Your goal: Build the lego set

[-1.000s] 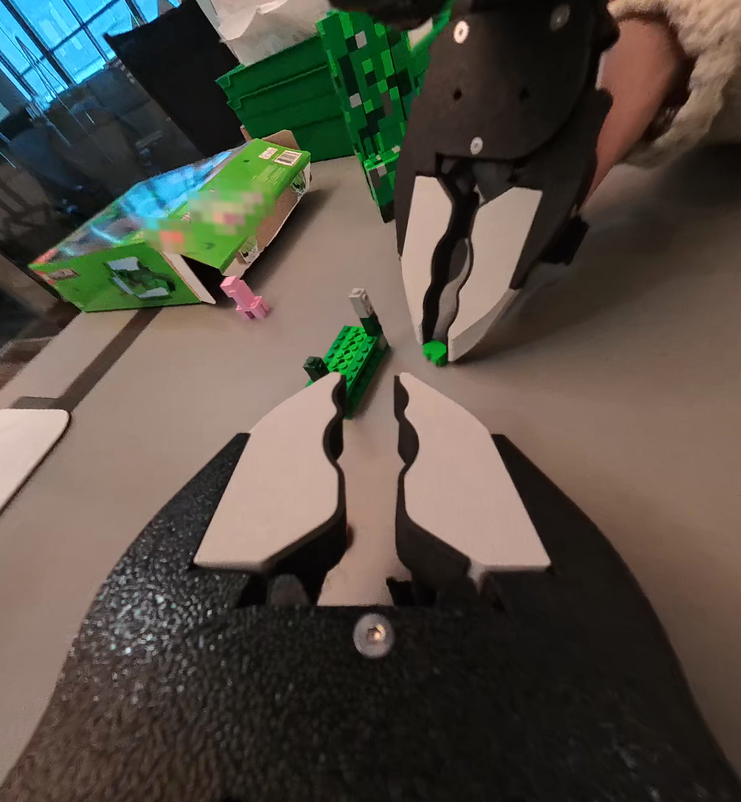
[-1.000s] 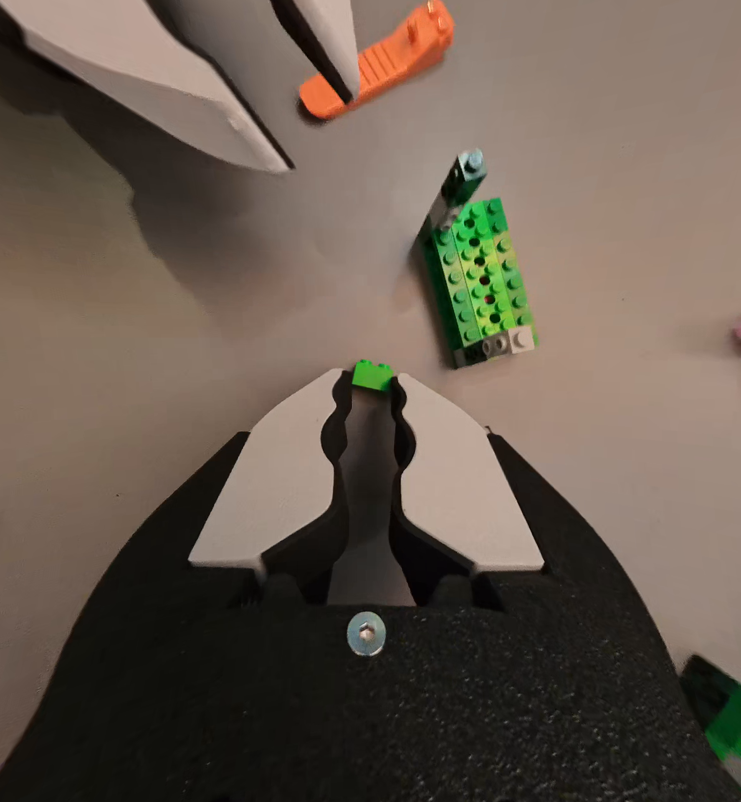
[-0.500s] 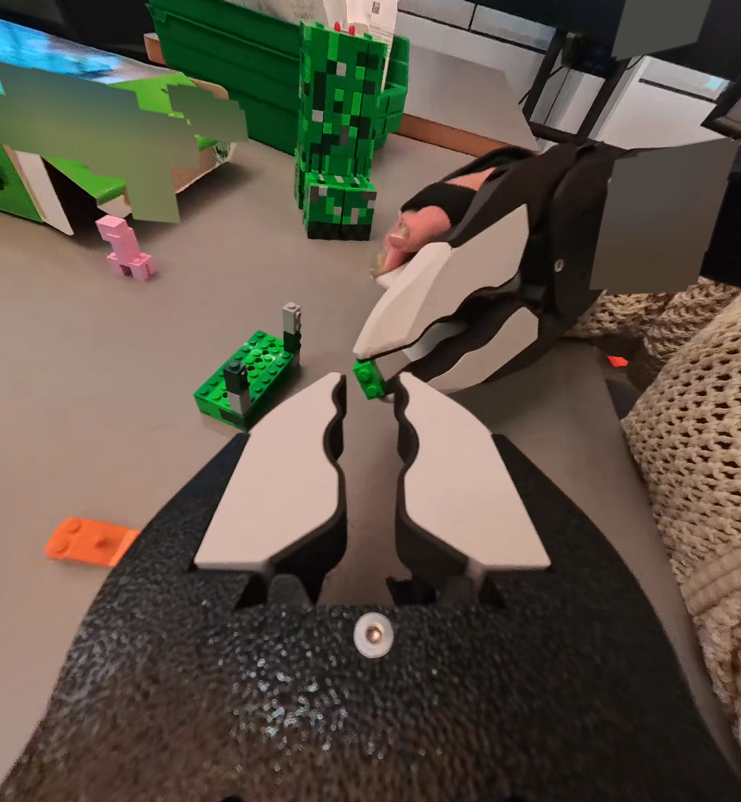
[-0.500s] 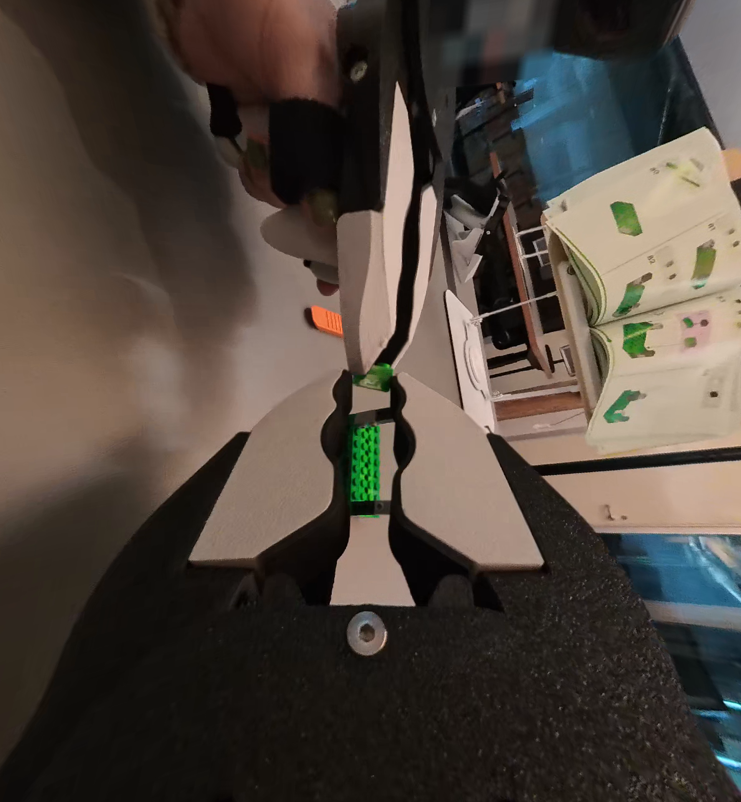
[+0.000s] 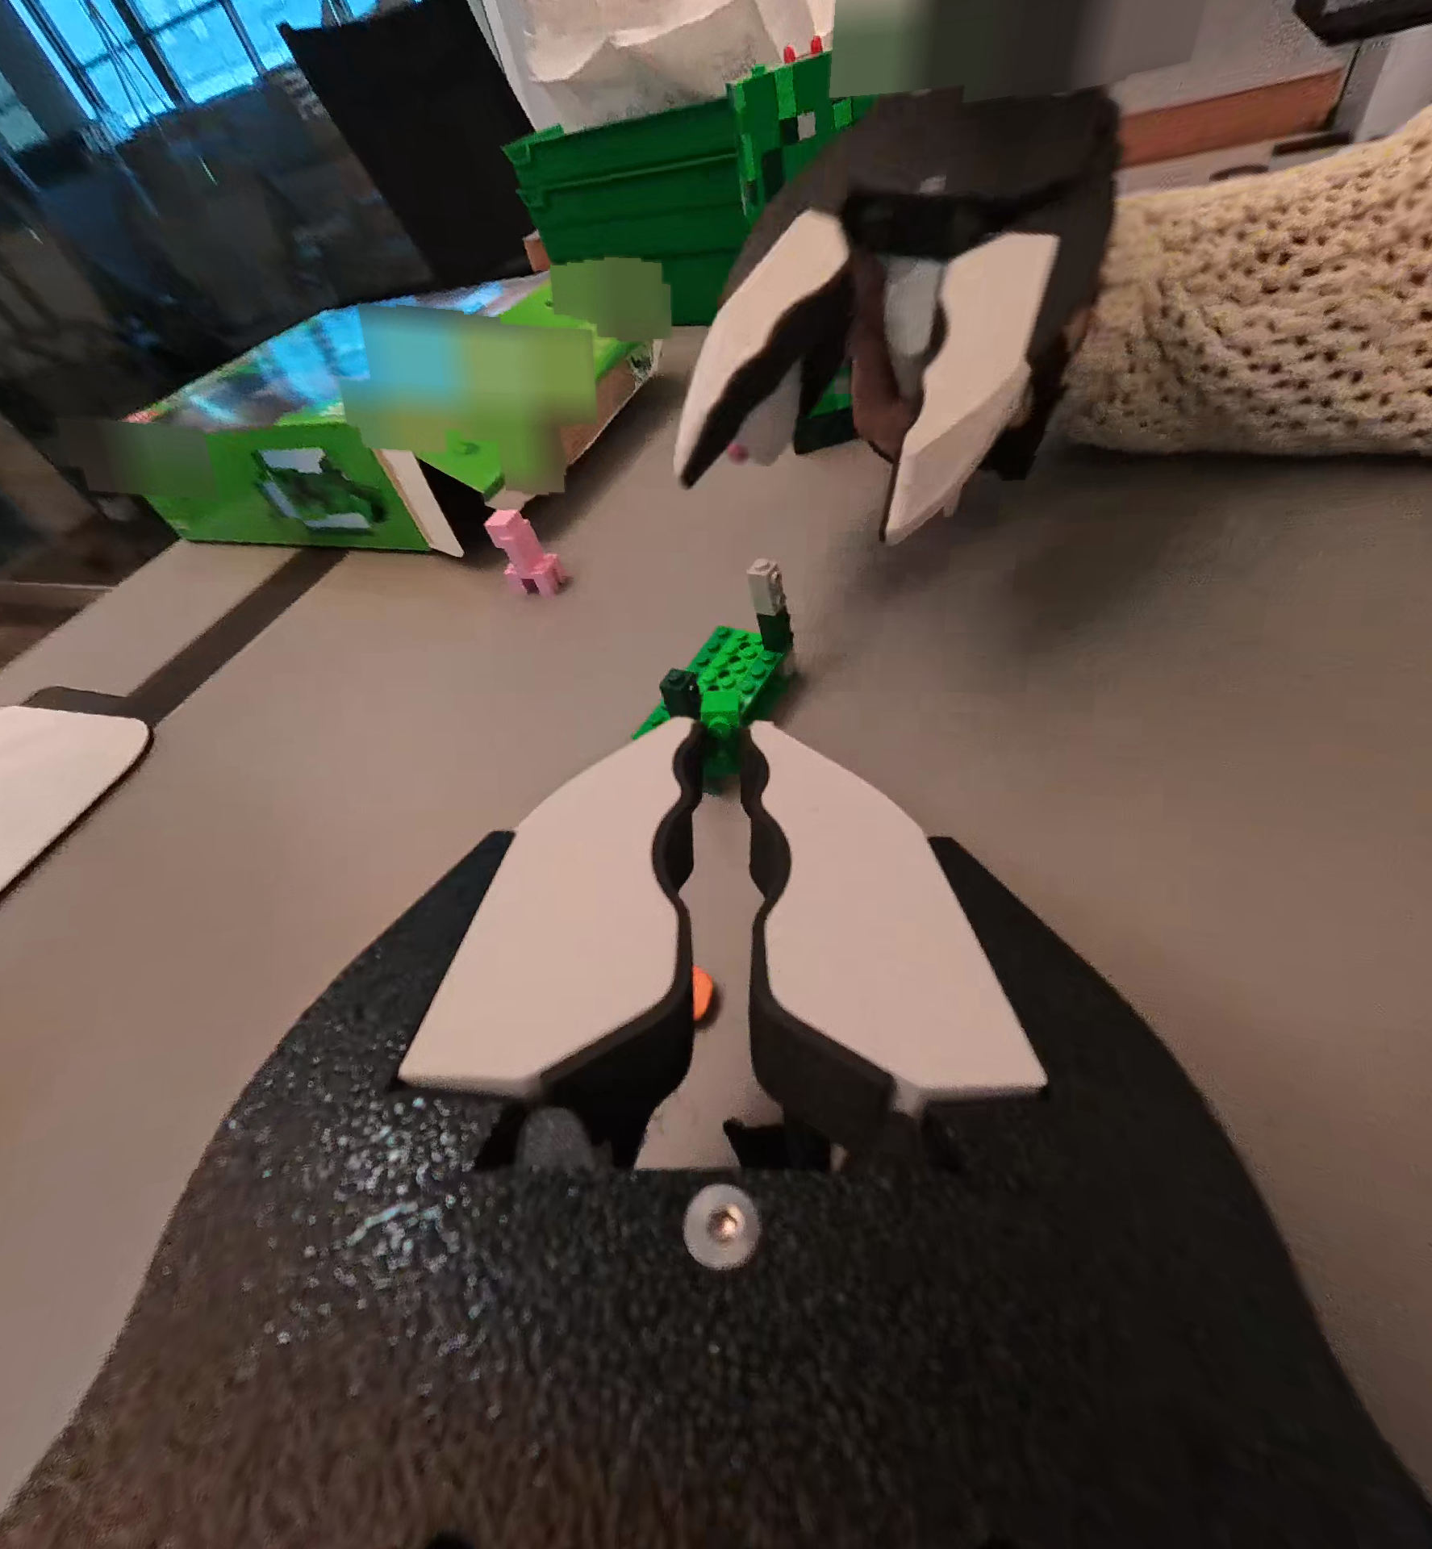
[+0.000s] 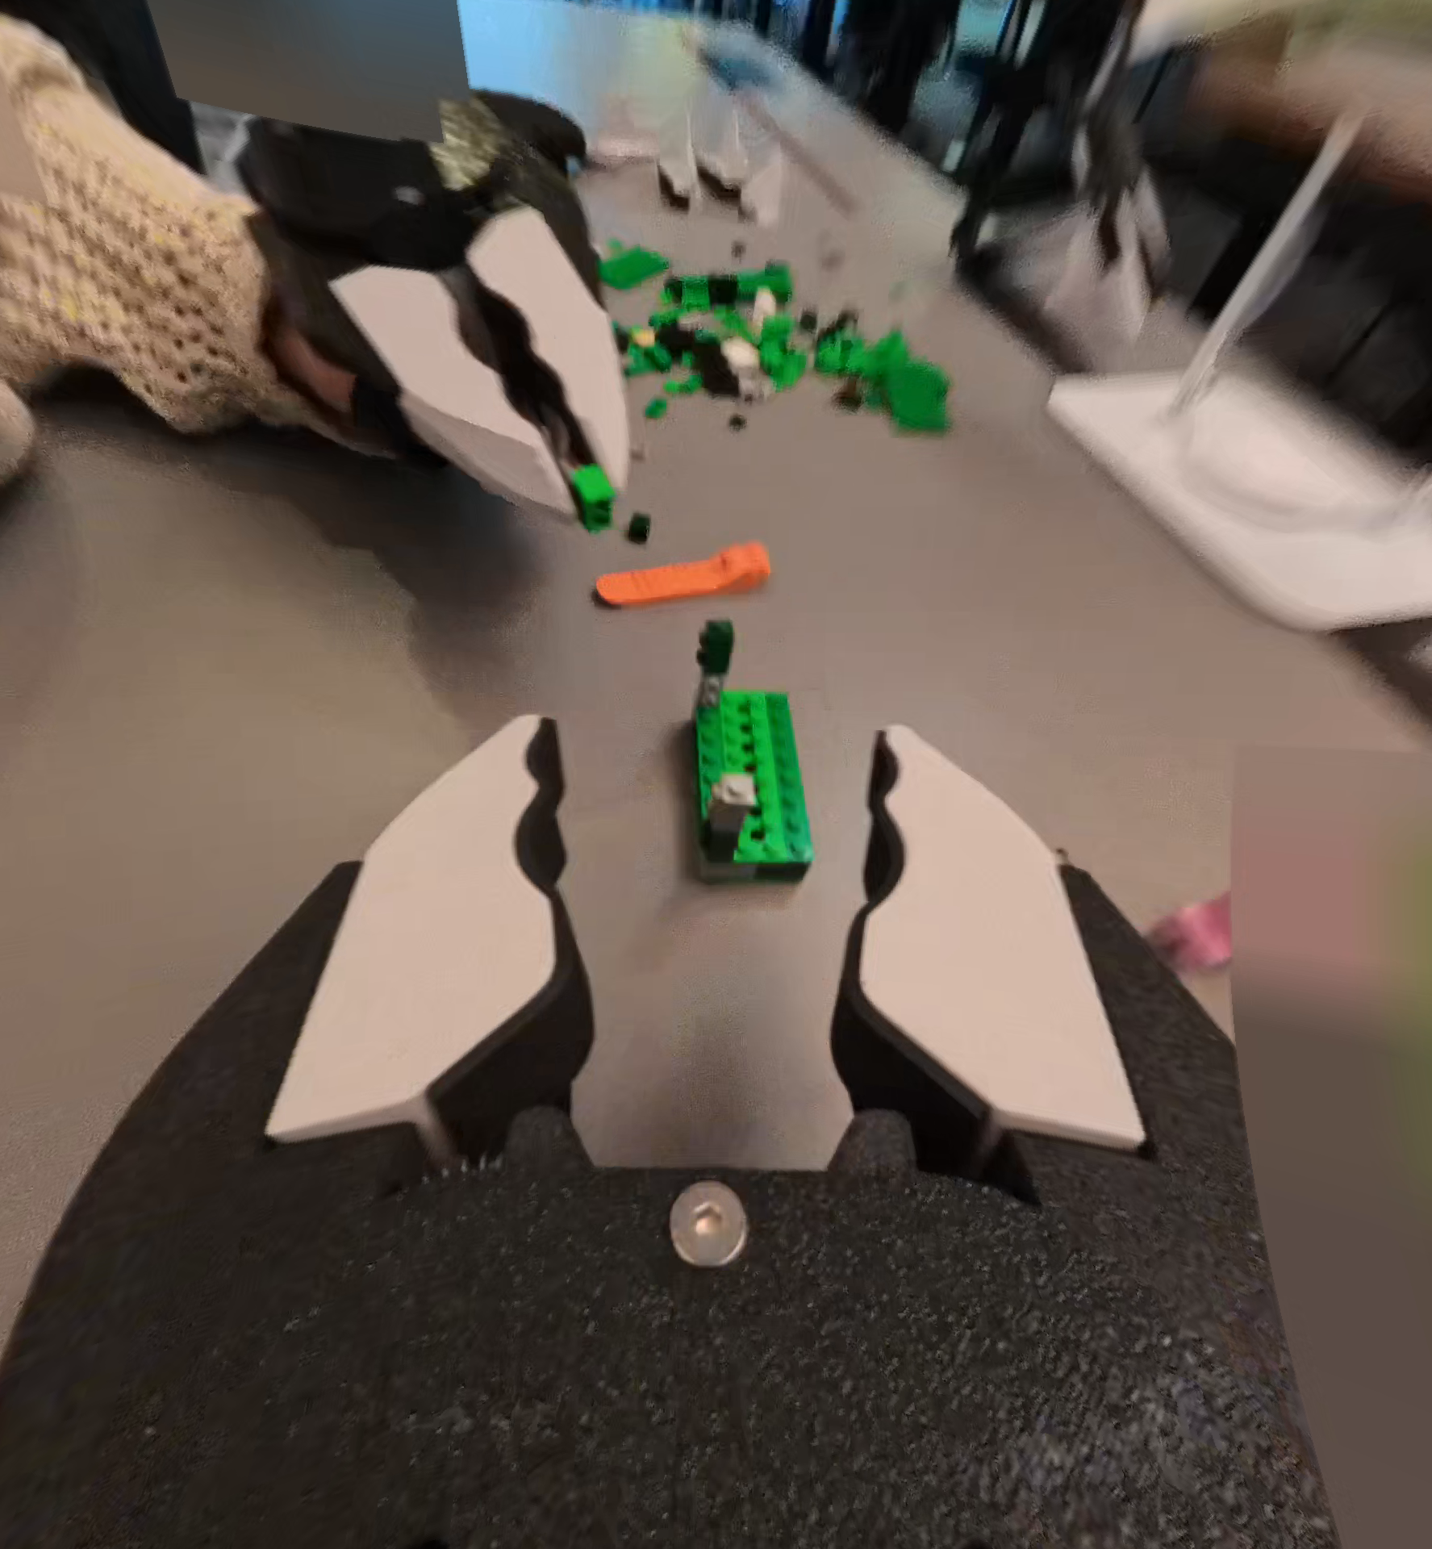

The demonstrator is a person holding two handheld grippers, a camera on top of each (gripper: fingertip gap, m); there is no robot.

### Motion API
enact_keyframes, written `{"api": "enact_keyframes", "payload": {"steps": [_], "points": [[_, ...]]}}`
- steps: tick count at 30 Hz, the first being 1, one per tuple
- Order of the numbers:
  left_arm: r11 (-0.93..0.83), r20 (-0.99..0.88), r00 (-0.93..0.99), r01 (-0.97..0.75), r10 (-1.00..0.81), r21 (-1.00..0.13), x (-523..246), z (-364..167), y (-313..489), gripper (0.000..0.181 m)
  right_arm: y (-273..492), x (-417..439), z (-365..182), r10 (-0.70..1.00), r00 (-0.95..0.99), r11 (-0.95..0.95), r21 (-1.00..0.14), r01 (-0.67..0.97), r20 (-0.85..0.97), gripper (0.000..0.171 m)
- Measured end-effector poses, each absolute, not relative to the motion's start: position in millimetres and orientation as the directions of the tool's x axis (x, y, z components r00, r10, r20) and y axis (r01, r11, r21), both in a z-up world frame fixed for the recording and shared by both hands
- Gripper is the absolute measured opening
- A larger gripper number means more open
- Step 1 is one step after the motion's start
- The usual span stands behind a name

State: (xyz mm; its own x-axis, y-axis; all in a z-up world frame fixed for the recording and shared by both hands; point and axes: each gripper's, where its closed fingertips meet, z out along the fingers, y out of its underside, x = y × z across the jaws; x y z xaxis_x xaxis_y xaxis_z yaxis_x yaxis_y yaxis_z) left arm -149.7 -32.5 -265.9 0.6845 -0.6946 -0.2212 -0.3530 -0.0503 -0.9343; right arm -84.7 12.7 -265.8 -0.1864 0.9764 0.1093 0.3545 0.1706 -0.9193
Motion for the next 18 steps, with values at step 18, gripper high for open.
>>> {"api": "enact_keyframes", "payload": {"steps": [18], "points": [[0.166,-0.506,0.623,-0.521,-0.596,-0.837,-147.3,-266.6,-34.9,0.008,9.0,-89.8,-312.2,0.963,-0.224,0.004,-0.818,0.575,-0.153,0.076]]}}
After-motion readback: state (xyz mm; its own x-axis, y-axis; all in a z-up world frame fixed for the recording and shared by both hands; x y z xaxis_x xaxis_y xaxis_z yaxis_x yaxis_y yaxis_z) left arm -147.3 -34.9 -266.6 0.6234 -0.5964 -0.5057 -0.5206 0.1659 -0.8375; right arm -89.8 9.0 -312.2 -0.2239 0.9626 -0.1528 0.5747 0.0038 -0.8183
